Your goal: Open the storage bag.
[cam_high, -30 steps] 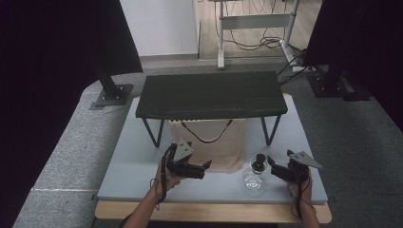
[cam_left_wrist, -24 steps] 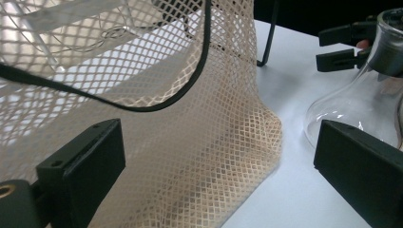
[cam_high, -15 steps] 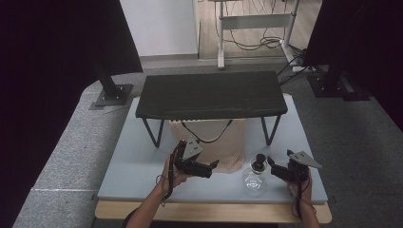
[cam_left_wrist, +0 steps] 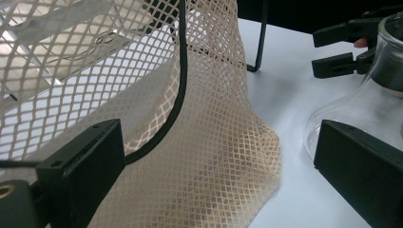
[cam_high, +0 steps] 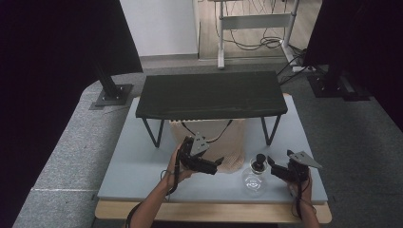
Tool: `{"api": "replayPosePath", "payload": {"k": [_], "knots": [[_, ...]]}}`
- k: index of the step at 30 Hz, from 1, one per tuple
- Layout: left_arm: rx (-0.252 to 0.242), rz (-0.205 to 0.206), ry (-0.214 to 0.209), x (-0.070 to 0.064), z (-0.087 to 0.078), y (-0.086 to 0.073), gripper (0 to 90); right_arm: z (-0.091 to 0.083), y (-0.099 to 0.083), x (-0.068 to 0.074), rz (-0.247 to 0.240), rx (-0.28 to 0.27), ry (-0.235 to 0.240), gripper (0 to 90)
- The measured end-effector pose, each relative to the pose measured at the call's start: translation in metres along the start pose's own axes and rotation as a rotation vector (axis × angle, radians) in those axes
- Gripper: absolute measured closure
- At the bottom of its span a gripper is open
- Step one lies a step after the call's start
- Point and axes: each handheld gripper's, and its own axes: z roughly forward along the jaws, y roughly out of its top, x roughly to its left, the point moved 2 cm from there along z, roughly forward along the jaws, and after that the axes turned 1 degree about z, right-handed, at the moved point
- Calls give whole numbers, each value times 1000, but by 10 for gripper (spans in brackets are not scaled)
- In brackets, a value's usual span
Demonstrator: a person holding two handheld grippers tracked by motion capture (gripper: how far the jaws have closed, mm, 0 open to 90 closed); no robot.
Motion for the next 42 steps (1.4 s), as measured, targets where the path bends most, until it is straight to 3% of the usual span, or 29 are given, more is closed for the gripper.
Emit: {"api": "replayPosePath", "payload": {"k": [22, 42], "knots": [[46, 46, -16, -1, 24, 14, 29, 0, 0, 0, 0, -2, 3, 121], [115, 60, -31, -7, 37, 0, 27, 0, 0, 0, -2, -1, 4, 121]]}}
